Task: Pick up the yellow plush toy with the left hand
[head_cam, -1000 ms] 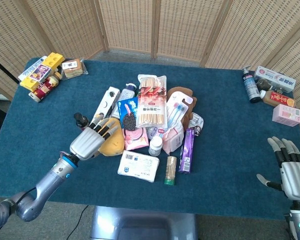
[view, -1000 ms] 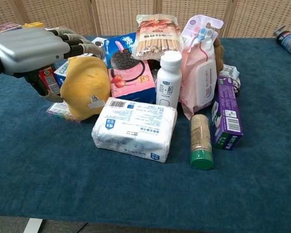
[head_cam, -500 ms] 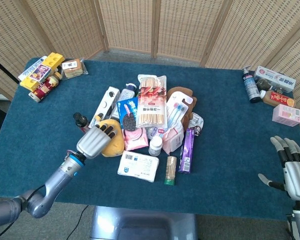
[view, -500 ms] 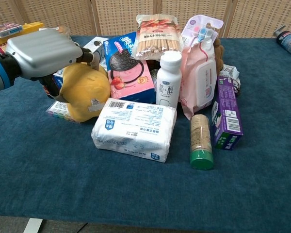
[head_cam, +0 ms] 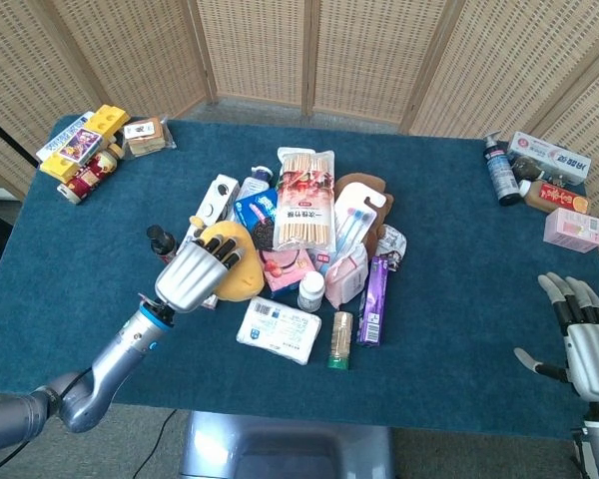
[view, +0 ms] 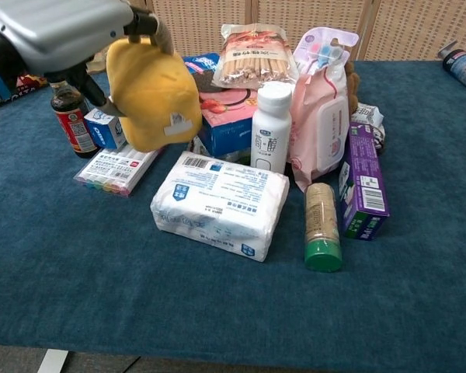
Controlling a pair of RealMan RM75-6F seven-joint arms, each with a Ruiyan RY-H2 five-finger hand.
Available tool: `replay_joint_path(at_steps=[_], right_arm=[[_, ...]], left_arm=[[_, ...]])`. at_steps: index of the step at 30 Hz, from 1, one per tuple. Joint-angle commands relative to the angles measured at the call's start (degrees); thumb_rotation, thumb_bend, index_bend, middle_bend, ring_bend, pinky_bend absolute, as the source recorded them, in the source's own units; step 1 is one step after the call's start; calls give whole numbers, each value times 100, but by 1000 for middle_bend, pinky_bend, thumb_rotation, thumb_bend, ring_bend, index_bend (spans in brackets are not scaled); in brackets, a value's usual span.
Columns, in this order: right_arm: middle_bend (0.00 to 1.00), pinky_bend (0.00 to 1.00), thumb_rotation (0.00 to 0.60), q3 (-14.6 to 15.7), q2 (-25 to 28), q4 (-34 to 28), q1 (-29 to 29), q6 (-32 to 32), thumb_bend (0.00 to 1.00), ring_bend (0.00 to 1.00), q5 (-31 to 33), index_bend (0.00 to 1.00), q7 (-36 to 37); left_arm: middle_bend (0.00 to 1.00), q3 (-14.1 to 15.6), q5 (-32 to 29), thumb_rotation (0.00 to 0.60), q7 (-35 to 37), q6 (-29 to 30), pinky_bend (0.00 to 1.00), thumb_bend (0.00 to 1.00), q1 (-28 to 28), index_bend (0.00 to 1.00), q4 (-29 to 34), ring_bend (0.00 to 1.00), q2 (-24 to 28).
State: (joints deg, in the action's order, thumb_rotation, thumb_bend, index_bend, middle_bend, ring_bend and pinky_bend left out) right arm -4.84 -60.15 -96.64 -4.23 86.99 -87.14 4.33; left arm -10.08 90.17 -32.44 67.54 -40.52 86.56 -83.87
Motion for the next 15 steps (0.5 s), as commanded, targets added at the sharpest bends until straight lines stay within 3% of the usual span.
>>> replay_joint_path(at_steps=[1, 8, 15], right_arm=[[0, 0, 600, 4, -2, -3, 2, 0, 0, 0, -6, 0, -14], [0, 0, 600, 9, -10, -8, 6, 8, 0, 0, -16, 0, -32], [0, 0, 600, 11, -26, 4, 3, -4, 0, 0, -11, 0, -59]], left_arm=[[685, -177, 82, 600, 21, 182, 773, 0, -28, 822, 337, 664, 235], [685, -513, 100, 600, -69, 463, 784, 0, -14, 821, 1092, 688, 838], [686, -666, 124, 600, -144, 589, 786, 0, 42, 820, 1512, 689, 1356]])
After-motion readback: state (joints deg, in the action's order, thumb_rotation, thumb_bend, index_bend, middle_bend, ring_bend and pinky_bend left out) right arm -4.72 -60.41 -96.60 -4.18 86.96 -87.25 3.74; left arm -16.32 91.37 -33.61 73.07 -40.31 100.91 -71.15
